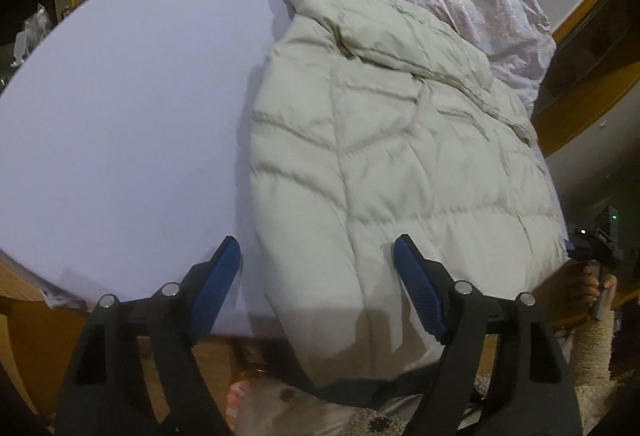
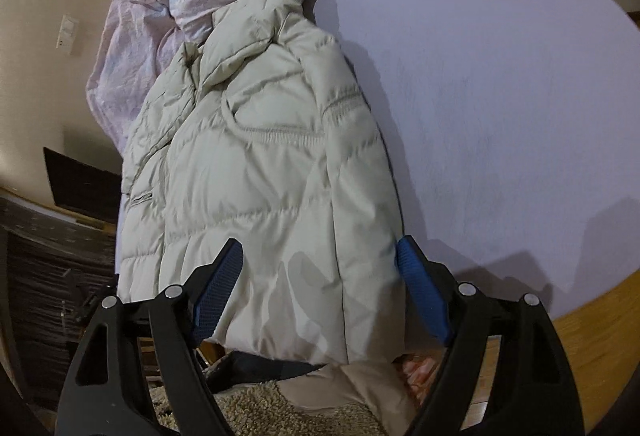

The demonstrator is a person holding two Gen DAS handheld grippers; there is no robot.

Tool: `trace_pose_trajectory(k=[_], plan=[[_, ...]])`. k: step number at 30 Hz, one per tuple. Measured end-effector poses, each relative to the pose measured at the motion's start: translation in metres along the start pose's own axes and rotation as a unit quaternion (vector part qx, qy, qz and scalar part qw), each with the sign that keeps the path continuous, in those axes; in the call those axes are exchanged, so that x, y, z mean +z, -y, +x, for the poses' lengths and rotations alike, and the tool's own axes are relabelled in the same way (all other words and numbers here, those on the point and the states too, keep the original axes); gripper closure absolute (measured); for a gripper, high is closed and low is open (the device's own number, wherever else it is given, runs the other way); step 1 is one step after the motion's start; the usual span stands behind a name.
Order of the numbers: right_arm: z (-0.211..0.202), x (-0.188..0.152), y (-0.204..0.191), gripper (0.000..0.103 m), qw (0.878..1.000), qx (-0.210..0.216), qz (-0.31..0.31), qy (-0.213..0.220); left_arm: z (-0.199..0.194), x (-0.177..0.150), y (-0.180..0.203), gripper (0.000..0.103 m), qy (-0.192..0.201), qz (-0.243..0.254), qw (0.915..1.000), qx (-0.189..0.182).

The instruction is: Fold large clothes

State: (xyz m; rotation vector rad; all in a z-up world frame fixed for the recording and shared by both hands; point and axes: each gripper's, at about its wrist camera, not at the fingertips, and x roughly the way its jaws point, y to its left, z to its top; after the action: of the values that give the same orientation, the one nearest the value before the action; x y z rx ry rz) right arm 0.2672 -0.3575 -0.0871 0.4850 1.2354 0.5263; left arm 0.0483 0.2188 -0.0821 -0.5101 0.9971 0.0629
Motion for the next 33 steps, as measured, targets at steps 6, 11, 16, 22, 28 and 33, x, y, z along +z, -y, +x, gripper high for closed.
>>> trace_pose_trajectory(k=[6, 11, 16, 22, 28, 33], plan=[[-0.001, -0.003, 0.014, 0.023, 1.000, 0.003, 0.017, 0.015, 0.001, -0.013, -0.001, 0.029, 0.002, -0.017, 0.9996, -0.023], [0.003, -0.013, 0.010, 0.027, 0.999, 0.039, -0.005, -0.005, -0.002, -0.021, -0.002, 0.032, 0.008, -0.033, 0.9983, -0.048], [0.008, -0.018, 0.015, 0.036, 0.995, 0.095, 0.003, -0.011, -0.003, -0.033, 0.004, 0.037, 0.011, -0.034, 0.9967, -0.073], [0.016, -0.025, 0.020, 0.053, 0.990, 0.142, 0.020, -0.013, -0.003, -0.041, -0.003, 0.052, 0.017, -0.067, 0.9927, -0.098], [0.017, -0.028, 0.015, 0.078, 0.991, 0.131, 0.014, -0.002, -0.007, -0.037, 0.004, 0.078, 0.028, -0.059, 0.9940, -0.088], [-0.004, -0.022, -0.008, 0.085, 0.993, 0.101, -0.025, 0.047, -0.029, -0.021, 0.022, 0.084, 0.067, -0.024, 0.9957, -0.059]])
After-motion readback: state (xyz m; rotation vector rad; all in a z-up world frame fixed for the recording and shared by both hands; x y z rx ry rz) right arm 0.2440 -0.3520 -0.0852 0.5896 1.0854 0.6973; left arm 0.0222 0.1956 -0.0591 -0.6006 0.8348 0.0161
